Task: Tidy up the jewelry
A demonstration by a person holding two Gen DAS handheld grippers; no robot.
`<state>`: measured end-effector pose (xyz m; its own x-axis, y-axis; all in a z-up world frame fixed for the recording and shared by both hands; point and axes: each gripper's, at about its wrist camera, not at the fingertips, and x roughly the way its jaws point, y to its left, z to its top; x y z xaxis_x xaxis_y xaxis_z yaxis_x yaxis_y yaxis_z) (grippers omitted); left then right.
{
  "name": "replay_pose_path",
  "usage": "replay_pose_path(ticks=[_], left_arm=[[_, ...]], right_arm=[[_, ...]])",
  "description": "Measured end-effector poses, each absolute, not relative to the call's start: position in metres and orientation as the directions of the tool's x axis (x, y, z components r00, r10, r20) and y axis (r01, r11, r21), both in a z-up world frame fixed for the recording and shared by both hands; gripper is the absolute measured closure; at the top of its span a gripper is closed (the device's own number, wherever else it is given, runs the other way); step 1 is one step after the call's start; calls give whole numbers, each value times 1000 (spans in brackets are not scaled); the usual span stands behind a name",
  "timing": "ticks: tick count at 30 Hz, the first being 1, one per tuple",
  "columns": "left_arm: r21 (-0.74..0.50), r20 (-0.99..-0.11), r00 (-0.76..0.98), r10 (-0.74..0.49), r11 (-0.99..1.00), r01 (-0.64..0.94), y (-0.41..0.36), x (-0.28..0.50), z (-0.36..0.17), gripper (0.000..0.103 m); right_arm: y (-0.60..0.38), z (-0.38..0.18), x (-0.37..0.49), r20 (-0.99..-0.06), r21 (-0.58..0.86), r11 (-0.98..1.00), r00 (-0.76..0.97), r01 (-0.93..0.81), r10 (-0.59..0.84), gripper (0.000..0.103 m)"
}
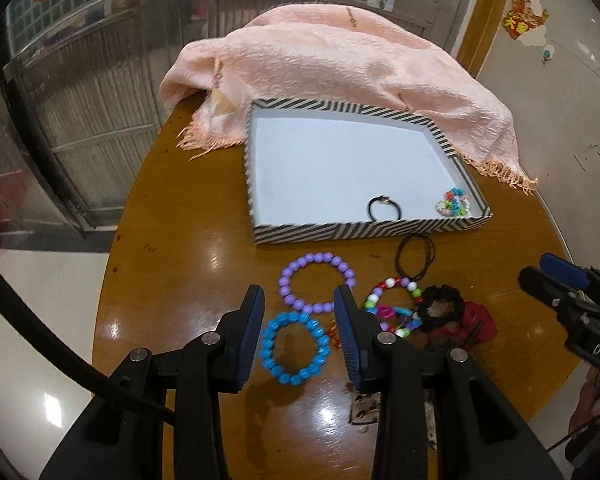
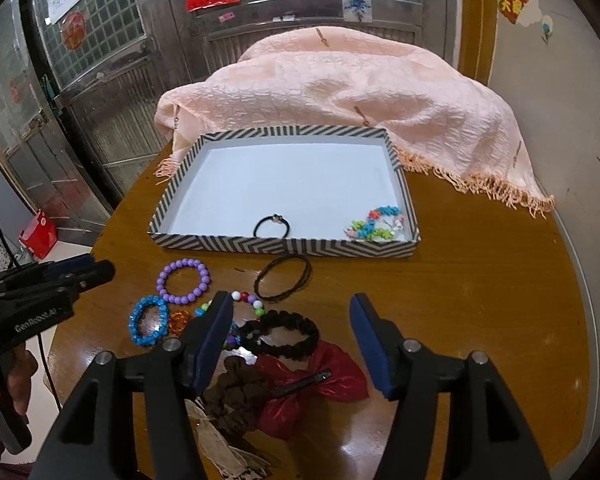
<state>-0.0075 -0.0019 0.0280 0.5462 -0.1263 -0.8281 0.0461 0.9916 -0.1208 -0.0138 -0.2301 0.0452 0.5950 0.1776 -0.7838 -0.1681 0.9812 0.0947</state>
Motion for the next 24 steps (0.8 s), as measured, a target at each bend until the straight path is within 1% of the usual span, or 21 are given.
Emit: replay_pose_path(ticks=[12,16,21,24], left_arm=[[-188,-839,524,-147,982,-25,39,-13,18,70],[-218,-847,501,-178,976,-22,43,-16,10,70],[-211,-871,452,-191,977,5,34,-20,-8,70],[-211,-883,427,-194,977,7,31,-20,-17,70]], right_arm=[[-238,40,-11,-797,94,984,580,-152,166,39],[-238,38,-9,-802,93,983,573,-159,168,39],[-246,31,-5,-814,110,982,554,-152,177,39],[-260,28,-3,-818,98,987,555,-129,153,39]])
